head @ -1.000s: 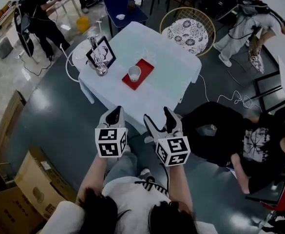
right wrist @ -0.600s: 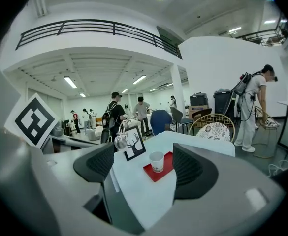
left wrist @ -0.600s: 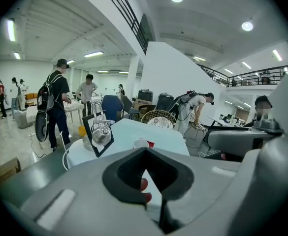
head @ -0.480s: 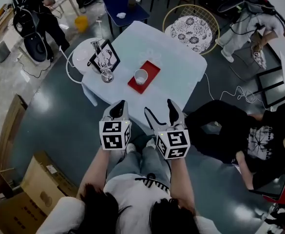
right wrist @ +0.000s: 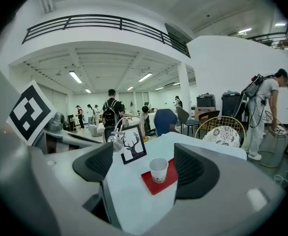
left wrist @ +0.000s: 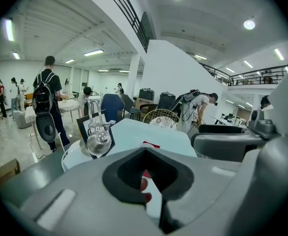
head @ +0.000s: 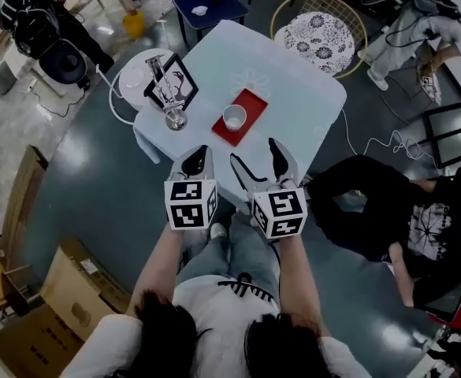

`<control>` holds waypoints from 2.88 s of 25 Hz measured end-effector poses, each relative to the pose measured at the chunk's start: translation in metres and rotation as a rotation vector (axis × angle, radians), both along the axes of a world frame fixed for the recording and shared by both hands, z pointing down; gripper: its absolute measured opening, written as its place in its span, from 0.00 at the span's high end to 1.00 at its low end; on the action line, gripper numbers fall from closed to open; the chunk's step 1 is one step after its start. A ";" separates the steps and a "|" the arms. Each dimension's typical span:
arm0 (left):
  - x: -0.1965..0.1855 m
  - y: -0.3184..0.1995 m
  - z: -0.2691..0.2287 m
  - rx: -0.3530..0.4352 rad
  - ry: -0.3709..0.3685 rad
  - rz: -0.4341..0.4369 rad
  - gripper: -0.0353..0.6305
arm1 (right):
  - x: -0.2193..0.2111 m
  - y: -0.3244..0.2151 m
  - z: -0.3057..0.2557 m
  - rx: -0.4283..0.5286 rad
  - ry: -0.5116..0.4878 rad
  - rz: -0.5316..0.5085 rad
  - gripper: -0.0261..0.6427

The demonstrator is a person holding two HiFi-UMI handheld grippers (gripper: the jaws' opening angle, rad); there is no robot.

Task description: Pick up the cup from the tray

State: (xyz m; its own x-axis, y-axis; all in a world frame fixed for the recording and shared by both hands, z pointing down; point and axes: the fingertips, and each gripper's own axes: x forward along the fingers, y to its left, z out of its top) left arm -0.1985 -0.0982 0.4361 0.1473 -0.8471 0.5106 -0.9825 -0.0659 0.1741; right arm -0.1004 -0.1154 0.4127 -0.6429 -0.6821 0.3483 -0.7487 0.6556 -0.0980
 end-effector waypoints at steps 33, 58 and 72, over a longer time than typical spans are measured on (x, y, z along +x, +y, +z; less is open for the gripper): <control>-0.014 -0.095 0.109 -0.158 0.022 -0.106 0.95 | -0.048 -0.094 0.137 -0.145 0.166 -0.169 0.34; -0.027 -0.119 0.155 -0.223 0.024 -0.138 0.95 | -0.070 -0.130 0.175 -0.150 0.223 -0.200 0.39; -0.019 -0.126 0.130 -0.146 0.015 -0.099 0.95 | -0.051 -0.131 0.145 -0.129 0.204 -0.141 0.40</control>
